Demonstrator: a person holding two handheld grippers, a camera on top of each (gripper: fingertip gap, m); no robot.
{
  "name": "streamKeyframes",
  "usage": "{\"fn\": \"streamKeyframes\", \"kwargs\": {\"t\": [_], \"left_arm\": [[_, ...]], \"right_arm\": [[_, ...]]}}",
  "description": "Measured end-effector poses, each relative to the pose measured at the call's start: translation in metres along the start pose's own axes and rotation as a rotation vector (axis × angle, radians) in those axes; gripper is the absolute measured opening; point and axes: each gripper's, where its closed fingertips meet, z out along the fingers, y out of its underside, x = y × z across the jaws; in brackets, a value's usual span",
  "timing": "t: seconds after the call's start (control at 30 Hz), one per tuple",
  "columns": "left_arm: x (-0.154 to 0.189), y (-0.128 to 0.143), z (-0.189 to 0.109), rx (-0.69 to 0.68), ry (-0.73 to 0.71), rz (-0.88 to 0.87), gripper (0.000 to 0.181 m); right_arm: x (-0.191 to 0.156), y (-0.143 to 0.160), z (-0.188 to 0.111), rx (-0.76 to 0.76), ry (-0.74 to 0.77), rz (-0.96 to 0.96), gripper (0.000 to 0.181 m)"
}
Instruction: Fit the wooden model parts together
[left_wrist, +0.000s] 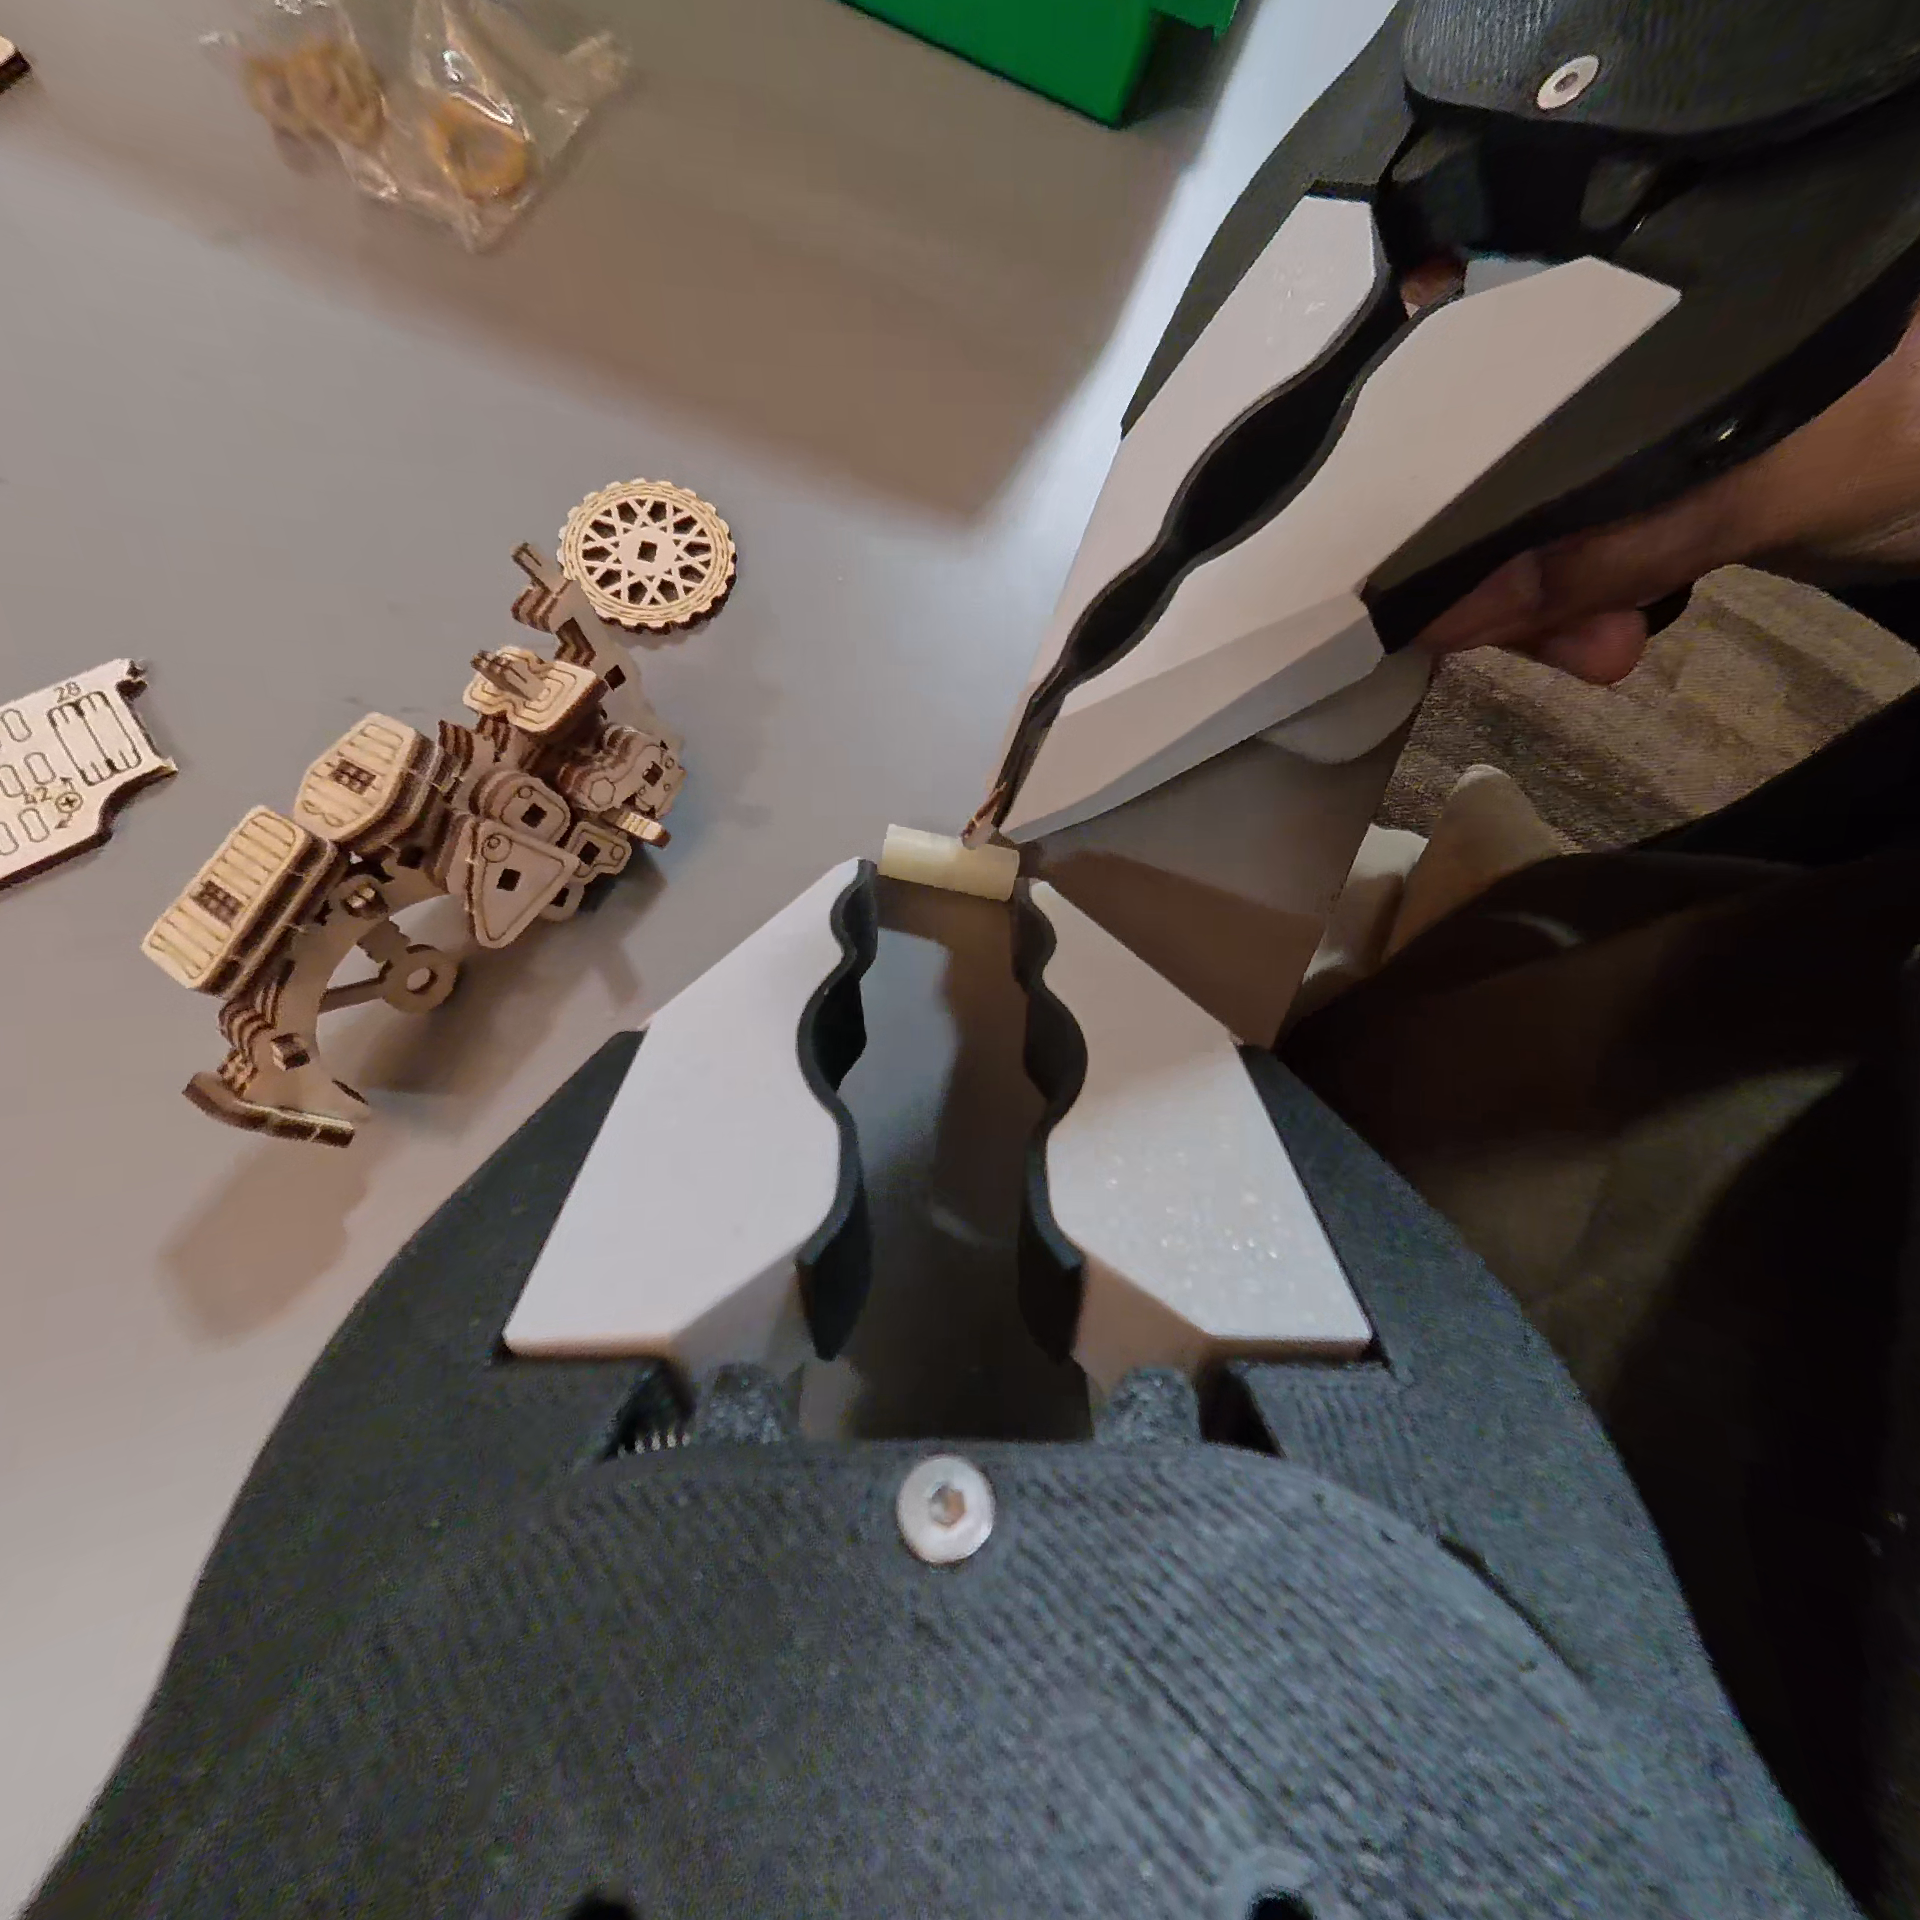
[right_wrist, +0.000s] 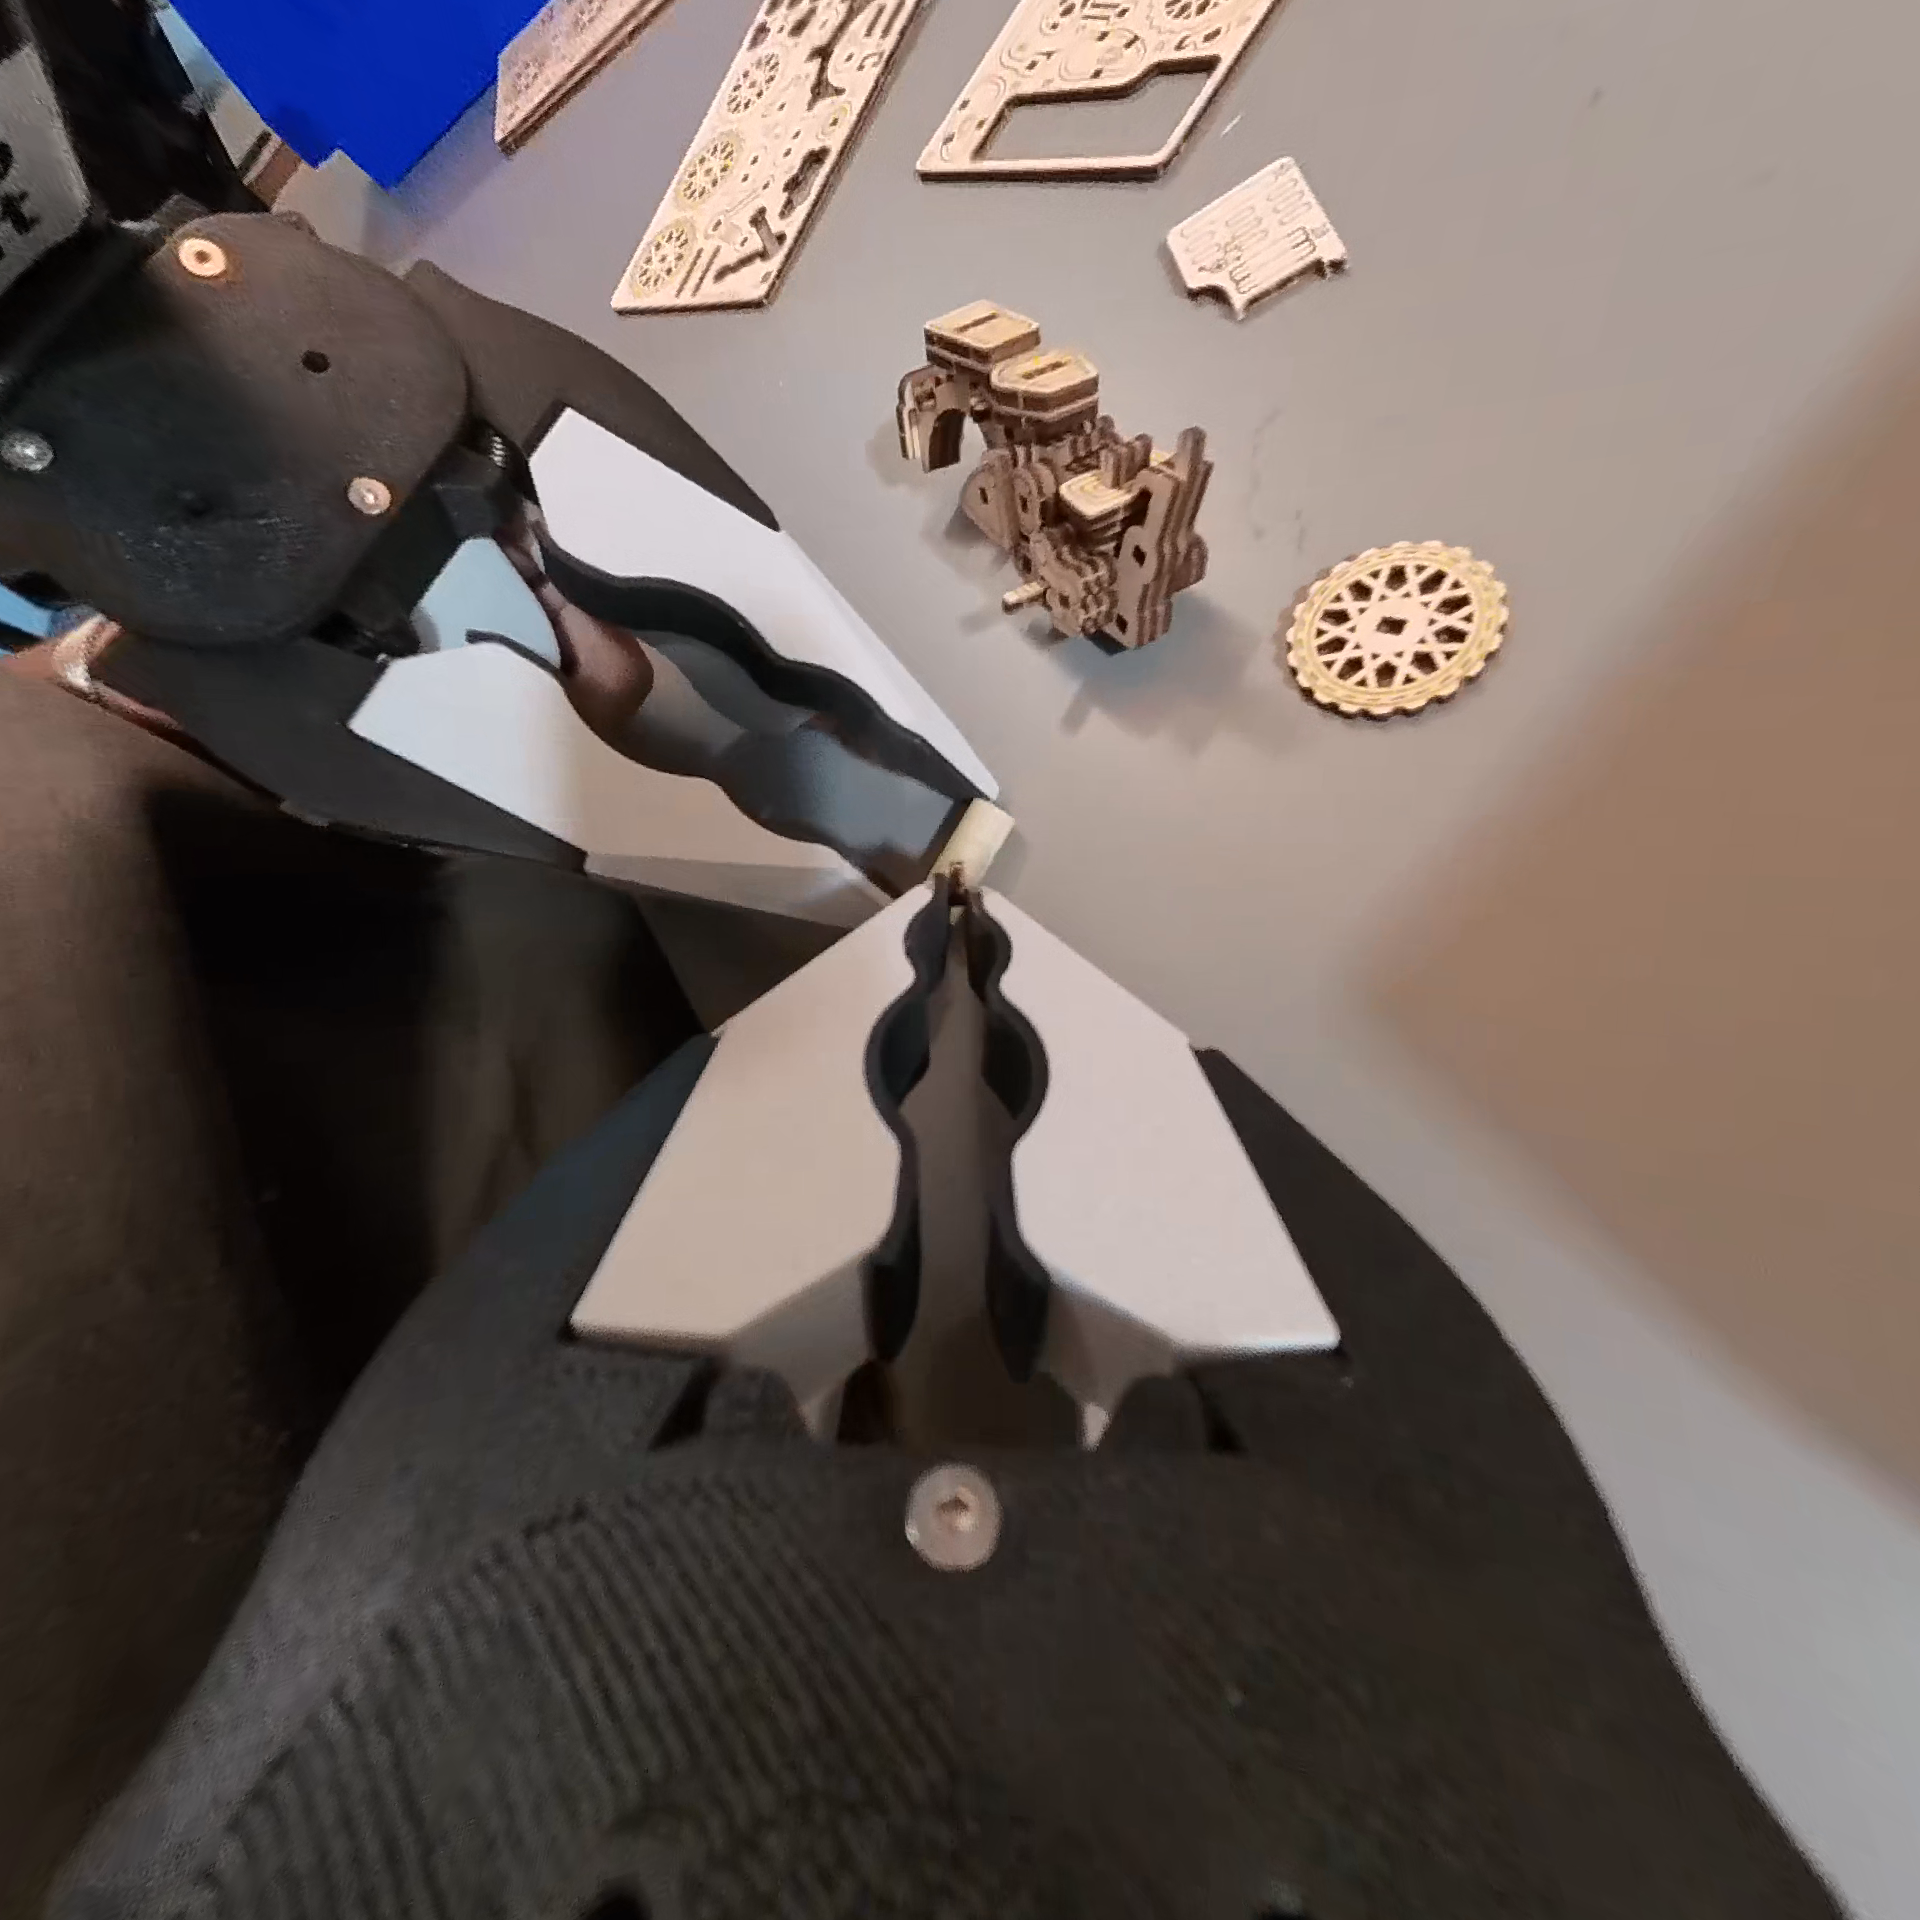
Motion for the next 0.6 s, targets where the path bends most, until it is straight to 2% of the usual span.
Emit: {"fn": "streamKeyframes", "kwargs": {"t": [0.6], "left_arm": [[0.0033,-0.0043,0.0042,0.000,0.031,-0.011,0.027]], "right_arm": [[0.0030,0.0016,-0.0010,-0.004,-0.071,0.119,0.001]]}}
